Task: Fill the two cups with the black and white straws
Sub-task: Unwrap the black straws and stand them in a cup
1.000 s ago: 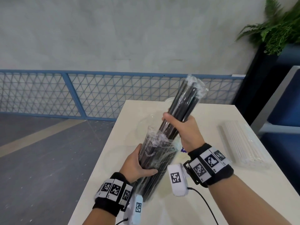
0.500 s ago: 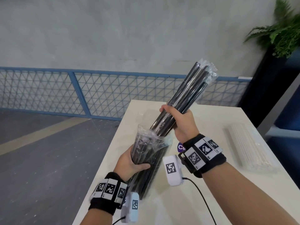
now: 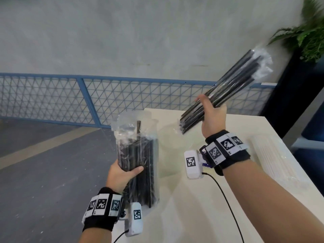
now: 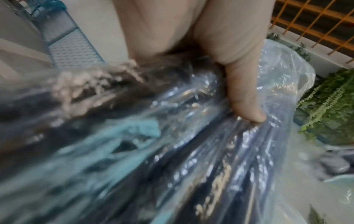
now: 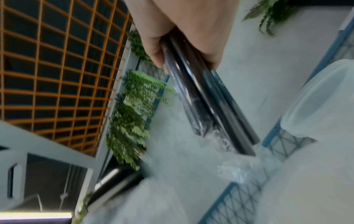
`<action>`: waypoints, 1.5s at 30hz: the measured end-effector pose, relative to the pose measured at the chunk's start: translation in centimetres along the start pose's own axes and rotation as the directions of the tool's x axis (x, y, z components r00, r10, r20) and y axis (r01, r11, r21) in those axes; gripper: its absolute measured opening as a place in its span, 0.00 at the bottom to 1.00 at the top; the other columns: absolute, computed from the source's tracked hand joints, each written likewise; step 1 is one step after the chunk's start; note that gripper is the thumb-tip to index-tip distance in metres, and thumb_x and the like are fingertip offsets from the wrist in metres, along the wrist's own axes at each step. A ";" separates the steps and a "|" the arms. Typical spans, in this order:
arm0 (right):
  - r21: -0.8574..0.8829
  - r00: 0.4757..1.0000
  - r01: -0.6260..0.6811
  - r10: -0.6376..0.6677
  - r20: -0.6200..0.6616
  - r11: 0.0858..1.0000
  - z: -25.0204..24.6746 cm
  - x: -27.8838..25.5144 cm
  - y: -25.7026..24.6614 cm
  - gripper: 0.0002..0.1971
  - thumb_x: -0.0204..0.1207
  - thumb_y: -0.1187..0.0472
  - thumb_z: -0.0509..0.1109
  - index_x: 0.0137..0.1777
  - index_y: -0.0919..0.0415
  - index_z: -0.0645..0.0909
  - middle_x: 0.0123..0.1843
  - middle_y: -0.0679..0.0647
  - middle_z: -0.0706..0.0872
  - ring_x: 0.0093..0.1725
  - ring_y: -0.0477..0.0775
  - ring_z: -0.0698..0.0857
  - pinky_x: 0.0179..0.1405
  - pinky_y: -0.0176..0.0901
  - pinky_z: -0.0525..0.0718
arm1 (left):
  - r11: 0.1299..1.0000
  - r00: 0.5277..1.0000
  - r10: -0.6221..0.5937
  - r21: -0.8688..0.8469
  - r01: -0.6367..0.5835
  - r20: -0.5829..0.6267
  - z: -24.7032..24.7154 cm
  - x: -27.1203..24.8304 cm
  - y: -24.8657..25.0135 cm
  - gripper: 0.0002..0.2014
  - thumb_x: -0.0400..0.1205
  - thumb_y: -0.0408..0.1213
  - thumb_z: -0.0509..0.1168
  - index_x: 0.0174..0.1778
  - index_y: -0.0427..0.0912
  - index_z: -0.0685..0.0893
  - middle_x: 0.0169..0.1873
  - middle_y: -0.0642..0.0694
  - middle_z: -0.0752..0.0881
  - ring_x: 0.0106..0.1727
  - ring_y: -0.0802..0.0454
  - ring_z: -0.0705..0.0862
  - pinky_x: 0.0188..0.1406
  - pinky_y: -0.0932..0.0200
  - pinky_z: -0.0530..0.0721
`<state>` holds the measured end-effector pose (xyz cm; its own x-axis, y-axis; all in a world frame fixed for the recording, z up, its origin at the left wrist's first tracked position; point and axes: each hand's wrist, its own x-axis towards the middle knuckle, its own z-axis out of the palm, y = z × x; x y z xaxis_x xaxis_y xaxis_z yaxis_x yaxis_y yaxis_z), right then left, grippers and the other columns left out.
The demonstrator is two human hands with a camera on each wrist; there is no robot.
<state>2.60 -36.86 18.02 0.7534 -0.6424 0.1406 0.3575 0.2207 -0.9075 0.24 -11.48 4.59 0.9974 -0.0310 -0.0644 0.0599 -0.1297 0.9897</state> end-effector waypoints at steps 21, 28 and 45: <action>-0.888 0.975 -0.017 0.205 0.087 0.459 -4.3 -0.5 10.7 0.20 0.68 0.63 0.76 0.58 0.72 0.79 0.64 0.66 0.76 0.60 0.63 0.80 0.60 0.42 0.75 | 0.999 0.999 0.035 0.008 -0.035 0.019 2.9 1.6 -1.0 0.21 0.63 0.29 0.80 0.46 0.50 0.82 0.46 0.49 0.89 0.51 0.50 0.87 0.57 0.49 0.84; -0.896 0.983 -0.085 0.182 -0.004 0.436 -8.4 -0.8 9.0 0.17 0.67 0.67 0.75 0.55 0.72 0.80 0.65 0.65 0.73 0.61 0.61 0.78 0.58 0.36 0.72 | 0.997 0.993 0.077 0.018 -0.079 0.090 4.1 0.9 -0.2 0.22 0.64 0.28 0.80 0.45 0.54 0.80 0.45 0.53 0.88 0.49 0.59 0.86 0.49 0.64 0.81; -0.598 0.514 0.656 0.308 0.800 0.459 -2.8 -6.3 1.6 0.26 0.69 0.63 0.75 0.68 0.53 0.76 0.64 0.50 0.83 0.59 0.48 0.82 0.62 0.38 0.76 | 0.993 0.923 0.077 0.059 -0.107 0.377 5.5 1.0 -1.2 0.31 0.60 0.19 0.79 0.51 0.50 0.78 0.43 0.56 0.87 0.42 0.71 0.87 0.41 0.74 0.83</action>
<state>-3.14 -34.49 14.54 0.9393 0.3253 0.1094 0.3285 -0.7596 -0.5614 1.00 -16.84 2.67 0.9104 -0.4126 -0.0313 -0.0494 -0.1835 0.9818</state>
